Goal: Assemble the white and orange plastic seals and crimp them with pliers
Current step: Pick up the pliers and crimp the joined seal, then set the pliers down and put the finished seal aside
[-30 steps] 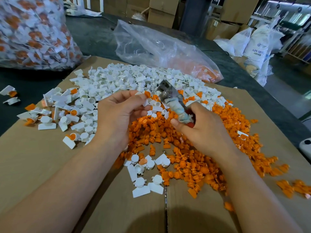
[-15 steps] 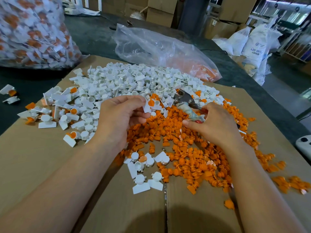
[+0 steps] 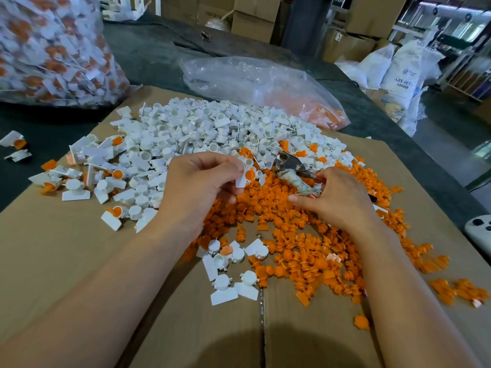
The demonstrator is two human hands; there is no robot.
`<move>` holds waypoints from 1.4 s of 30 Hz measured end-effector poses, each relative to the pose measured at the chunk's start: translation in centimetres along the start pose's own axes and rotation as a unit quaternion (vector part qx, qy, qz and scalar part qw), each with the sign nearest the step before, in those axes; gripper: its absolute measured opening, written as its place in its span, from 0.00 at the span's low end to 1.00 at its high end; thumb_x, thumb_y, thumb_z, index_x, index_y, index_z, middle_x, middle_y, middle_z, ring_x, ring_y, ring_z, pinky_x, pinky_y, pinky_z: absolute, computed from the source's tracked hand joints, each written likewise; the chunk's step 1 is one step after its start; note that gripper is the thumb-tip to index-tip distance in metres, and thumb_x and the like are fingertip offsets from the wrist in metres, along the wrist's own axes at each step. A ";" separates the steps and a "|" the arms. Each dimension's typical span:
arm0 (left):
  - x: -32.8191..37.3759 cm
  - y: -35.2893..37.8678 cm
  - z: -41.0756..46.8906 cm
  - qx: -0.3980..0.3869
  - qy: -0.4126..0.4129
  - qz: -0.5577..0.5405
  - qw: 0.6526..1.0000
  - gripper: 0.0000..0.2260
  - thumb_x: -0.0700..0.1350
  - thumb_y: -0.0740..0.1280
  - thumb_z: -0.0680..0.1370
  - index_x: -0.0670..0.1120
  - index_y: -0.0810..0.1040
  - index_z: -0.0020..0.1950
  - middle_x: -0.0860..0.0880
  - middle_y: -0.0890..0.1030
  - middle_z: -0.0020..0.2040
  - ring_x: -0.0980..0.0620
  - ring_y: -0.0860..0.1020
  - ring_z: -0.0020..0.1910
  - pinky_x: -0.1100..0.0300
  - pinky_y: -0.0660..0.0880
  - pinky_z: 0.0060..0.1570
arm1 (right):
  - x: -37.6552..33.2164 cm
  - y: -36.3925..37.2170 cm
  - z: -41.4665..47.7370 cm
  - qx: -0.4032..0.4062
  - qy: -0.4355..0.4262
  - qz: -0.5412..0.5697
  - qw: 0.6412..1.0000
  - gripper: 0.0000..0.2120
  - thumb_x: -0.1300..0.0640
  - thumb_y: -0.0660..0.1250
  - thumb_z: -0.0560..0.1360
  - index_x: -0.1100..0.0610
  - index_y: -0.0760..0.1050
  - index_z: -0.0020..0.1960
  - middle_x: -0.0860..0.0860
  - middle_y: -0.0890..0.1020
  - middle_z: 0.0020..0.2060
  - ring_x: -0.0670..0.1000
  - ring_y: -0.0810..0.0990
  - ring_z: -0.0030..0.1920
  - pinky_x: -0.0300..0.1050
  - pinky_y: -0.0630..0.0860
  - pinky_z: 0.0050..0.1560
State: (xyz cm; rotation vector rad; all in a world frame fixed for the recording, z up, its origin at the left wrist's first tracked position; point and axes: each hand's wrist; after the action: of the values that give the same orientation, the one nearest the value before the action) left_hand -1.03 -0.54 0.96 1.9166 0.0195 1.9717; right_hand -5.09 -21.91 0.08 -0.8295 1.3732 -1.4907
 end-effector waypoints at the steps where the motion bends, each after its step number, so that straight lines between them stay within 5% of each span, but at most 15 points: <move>1: 0.0 0.0 -0.1 -0.002 0.001 0.003 1.000 0.13 0.31 0.67 0.71 0.44 0.81 0.29 0.49 0.79 0.26 0.53 0.75 0.24 0.66 0.72 0.23 | 0.0 0.0 0.0 -0.002 0.000 0.001 1.000 0.39 0.31 0.66 0.63 0.58 0.69 0.64 0.55 0.74 0.60 0.55 0.72 0.60 0.49 0.68 0.54; 9: 0.0 -0.1 -0.2 0.002 -0.008 0.003 1.000 0.11 0.33 0.68 0.72 0.44 0.81 0.32 0.49 0.79 0.25 0.53 0.77 0.24 0.66 0.73 0.23 | 0.1 0.0 0.2 -0.023 -0.002 0.011 1.000 0.39 0.31 0.65 0.63 0.58 0.69 0.62 0.54 0.74 0.58 0.54 0.72 0.59 0.48 0.67 0.53; 15: 0.2 -0.6 0.7 0.047 -0.099 -0.136 0.985 0.05 0.36 0.64 0.77 0.40 0.76 0.42 0.47 0.80 0.27 0.53 0.80 0.27 0.68 0.74 0.23 | 0.0 0.2 0.3 -0.036 -0.004 0.018 0.999 0.40 0.31 0.65 0.62 0.57 0.67 0.64 0.55 0.72 0.59 0.55 0.70 0.60 0.48 0.67 0.56; 24: 0.8 -2.7 2.1 0.193 -0.066 -0.391 0.898 0.07 0.35 0.60 0.78 0.36 0.71 0.55 0.42 0.83 0.34 0.47 0.84 0.38 0.65 0.78 0.33 | 0.0 0.0 0.1 -0.050 0.002 0.029 0.998 0.40 0.31 0.65 0.63 0.56 0.66 0.66 0.55 0.70 0.62 0.55 0.68 0.63 0.50 0.66 0.59; 34: 1.6 -4.6 2.6 0.280 -0.014 -0.472 0.836 0.08 0.39 0.55 0.81 0.37 0.69 0.56 0.40 0.83 0.33 0.44 0.84 0.37 0.59 0.79 0.35 | 0.0 0.0 0.0 -0.052 -0.005 0.027 0.998 0.41 0.31 0.65 0.62 0.55 0.65 0.67 0.54 0.70 0.62 0.55 0.68 0.63 0.50 0.67 0.59; 38: 1.7 -4.6 2.5 0.274 -0.022 -0.459 0.845 0.06 0.38 0.57 0.80 0.38 0.72 0.50 0.40 0.83 0.34 0.45 0.84 0.37 0.59 0.80 0.35 | 0.0 0.1 0.0 -0.054 -0.007 0.032 0.998 0.42 0.30 0.66 0.61 0.55 0.66 0.66 0.54 0.71 0.61 0.54 0.69 0.62 0.50 0.67 0.58; 42: 1.4 -4.0 2.4 0.223 -0.093 -0.324 0.915 0.04 0.37 0.59 0.79 0.40 0.73 0.50 0.45 0.84 0.32 0.50 0.84 0.35 0.65 0.77 0.31 | 0.0 0.1 -0.1 -0.056 -0.007 0.040 0.998 0.41 0.30 0.66 0.61 0.54 0.66 0.66 0.54 0.71 0.62 0.54 0.68 0.62 0.50 0.67 0.58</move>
State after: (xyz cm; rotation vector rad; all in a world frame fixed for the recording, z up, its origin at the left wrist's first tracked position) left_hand 2.34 2.98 1.37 1.9884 0.9963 1.3982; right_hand -5.14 -21.88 -0.05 -0.8443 1.4735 -1.3545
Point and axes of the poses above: each hand's wrist, its own z-axis towards the middle knuckle, its own y-axis out of the palm, x = y × z
